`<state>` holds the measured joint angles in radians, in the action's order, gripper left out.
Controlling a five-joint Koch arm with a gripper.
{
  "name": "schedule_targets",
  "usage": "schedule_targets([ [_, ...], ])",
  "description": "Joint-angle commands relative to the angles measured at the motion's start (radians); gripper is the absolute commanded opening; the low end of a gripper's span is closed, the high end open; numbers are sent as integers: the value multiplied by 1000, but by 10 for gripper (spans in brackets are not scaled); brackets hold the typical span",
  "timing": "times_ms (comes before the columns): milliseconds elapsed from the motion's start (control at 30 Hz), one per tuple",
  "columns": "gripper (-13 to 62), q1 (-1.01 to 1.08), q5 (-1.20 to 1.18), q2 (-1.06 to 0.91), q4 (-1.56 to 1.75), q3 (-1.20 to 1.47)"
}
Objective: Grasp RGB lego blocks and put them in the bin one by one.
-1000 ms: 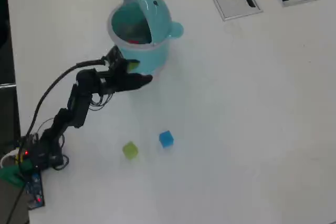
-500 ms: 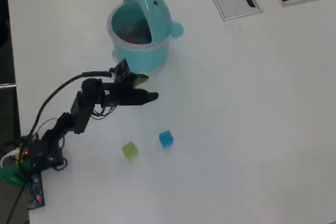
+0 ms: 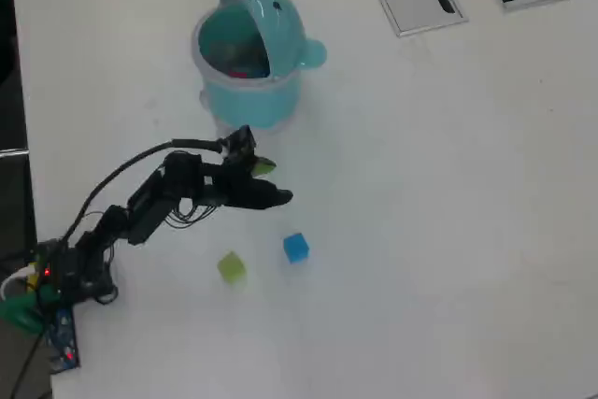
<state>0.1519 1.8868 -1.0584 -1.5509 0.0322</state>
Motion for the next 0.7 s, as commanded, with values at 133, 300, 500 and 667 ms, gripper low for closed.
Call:
schedule_targets([
  [133, 345, 34, 3, -63, 64, -6],
  [300, 346, 63, 34, -103, 46, 72],
  [500, 346, 77, 75, -233, 91, 330],
  [667, 347, 86, 86, -356, 222, 598],
])
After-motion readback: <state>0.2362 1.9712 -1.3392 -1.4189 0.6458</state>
